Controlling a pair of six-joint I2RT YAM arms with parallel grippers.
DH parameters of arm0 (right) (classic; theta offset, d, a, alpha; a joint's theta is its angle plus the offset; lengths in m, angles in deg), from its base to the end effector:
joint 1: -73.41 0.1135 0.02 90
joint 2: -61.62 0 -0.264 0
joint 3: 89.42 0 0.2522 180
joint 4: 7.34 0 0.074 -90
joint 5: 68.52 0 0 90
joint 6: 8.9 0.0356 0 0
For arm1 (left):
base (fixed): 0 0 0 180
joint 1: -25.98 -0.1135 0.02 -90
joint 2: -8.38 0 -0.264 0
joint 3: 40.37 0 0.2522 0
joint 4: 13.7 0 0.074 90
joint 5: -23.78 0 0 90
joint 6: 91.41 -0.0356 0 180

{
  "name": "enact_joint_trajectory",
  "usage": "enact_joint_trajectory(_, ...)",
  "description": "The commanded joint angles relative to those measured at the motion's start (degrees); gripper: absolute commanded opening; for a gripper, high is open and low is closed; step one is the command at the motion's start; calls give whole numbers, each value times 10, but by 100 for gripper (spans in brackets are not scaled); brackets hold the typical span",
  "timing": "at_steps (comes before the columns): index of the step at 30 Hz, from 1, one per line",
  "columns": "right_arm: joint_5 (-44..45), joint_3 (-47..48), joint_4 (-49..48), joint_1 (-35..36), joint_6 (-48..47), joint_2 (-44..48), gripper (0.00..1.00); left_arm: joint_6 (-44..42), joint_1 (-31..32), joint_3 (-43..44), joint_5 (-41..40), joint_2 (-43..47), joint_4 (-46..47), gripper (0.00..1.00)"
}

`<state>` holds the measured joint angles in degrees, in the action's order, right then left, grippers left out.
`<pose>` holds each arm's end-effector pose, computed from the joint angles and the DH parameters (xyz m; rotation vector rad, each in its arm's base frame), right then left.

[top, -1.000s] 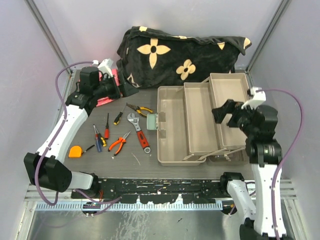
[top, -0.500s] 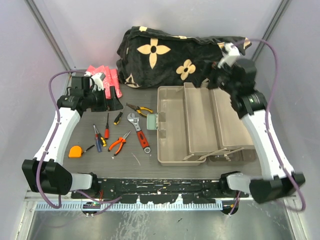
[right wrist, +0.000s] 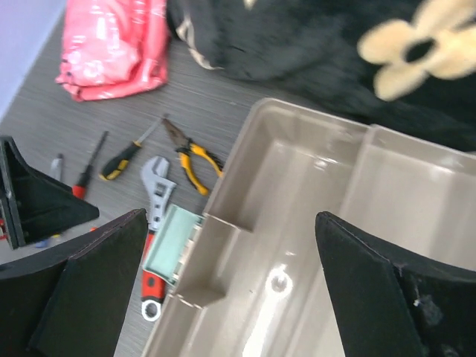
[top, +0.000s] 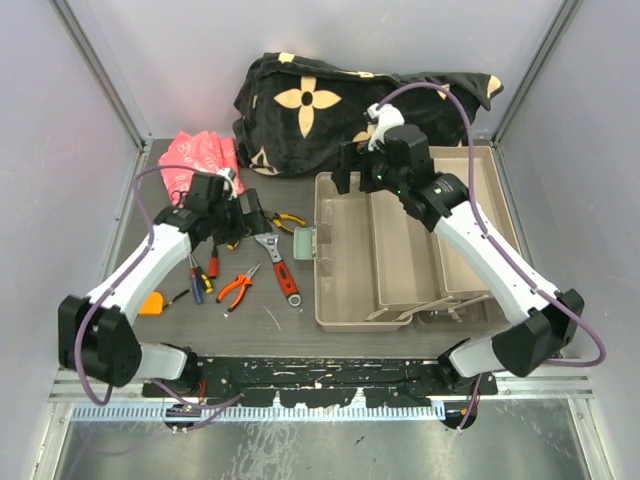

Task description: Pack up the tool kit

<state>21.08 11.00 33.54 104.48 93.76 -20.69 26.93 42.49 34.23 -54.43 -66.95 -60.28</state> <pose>0.2786 0.1682 0.4111 -0.3250 1.9764 0.5024 0.2655 -0.0863 0.2857 -0.1549 2.4587 -0.6019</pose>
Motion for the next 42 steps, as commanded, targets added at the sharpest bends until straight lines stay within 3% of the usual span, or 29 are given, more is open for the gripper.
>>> enact_joint_trajectory(1, 86, -27, -12, -4, -20, 79, 100, 106, 52, 67, -112, -78, 83, 92)
enact_joint_trajectory(6, 124, -64, 1, -4, -31, 112, 100, 159, 85, 177, -202, -206, -14, 93)
enact_joint_trajectory(13, 148, -85, 8, -5, -46, 141, 100, 201, 85, 209, -225, -283, -23, 88)
enact_joint_trajectory(29, 151, -120, -2, -5, -30, 158, 100, 227, 85, 147, -190, -309, -17, 76)
enact_joint_trajectory(35, 153, -132, -1, -6, -30, 166, 100, 211, 85, 142, -174, -336, -11, 63)
enact_joint_trajectory(42, 153, -141, -2, -11, -29, 167, 100, 198, 85, 124, -155, -342, -14, 58)
